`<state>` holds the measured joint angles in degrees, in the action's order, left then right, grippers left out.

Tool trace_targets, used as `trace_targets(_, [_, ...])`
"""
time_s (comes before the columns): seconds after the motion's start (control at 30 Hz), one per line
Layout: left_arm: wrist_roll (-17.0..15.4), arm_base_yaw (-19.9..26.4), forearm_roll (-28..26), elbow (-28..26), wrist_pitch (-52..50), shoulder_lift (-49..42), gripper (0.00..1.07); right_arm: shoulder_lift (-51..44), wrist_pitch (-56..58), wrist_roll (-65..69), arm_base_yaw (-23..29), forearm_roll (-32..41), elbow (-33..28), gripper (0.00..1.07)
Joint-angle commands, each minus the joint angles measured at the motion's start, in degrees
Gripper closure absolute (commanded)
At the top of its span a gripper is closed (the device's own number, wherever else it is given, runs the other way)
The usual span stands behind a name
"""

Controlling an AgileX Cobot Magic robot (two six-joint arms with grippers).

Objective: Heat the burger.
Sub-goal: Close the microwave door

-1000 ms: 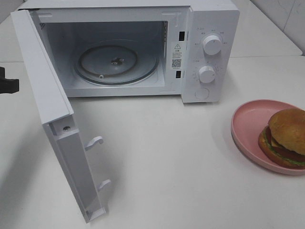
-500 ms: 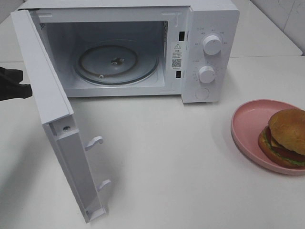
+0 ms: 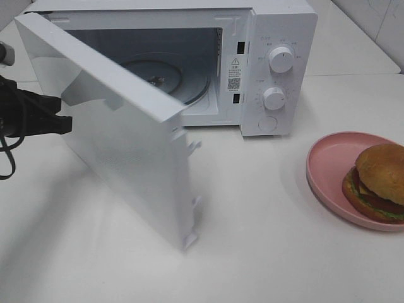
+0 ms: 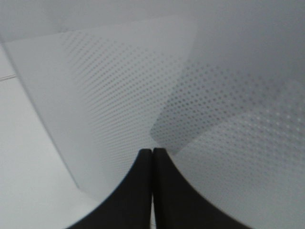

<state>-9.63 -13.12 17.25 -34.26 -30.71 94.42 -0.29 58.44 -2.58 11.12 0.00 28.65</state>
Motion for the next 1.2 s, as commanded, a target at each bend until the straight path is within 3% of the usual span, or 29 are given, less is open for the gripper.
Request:
trace_targets(0.03, [-0.3,-1.9,0.9,-3.1,-1.9,2.1,1.06,-1.5,-0.9,-0.7,-0.2,0.0,0.1,0.43])
trace_targets(0.5, [-0.3,-8.1,0.9,-13.9,-1.7,8.5,1.06,-1.5,-0.9,-0.7,-0.2,0.0,0.1,0.43])
trace_targets(0.73, [-0.3,-12.5,0.7,-24.5,2.3,14.2,1.06,-1.5,-0.9,-0.7,-0.2,0.0,0.1,0.43])
trace_targets(0.83, [-0.3,-13.1,0.7,-25.8,3.2,15.0,1.06,-1.5,-0.9,-0.7,-0.2,0.0,0.1,0.43])
trace_targets(0.9, [-0.2,-15.5,0.7,-32.2,7.2,18.2,1.06,-1.5,-0.9,-0.7,-0.2,0.0,0.1,0.43])
trace_targets(1.0, [-0.2,-17.1,0.7,-36.5,9.9,20.3,1.06,-1.5,-0.9,-0.7,-0.2,0.0,0.1,0.43])
trace_targets(1.2, [-0.3,-18.7,0.7,-42.4,14.2,23.4,1.06,-1.5,-0.9,-0.7,-0.2,0.0,0.1,0.43])
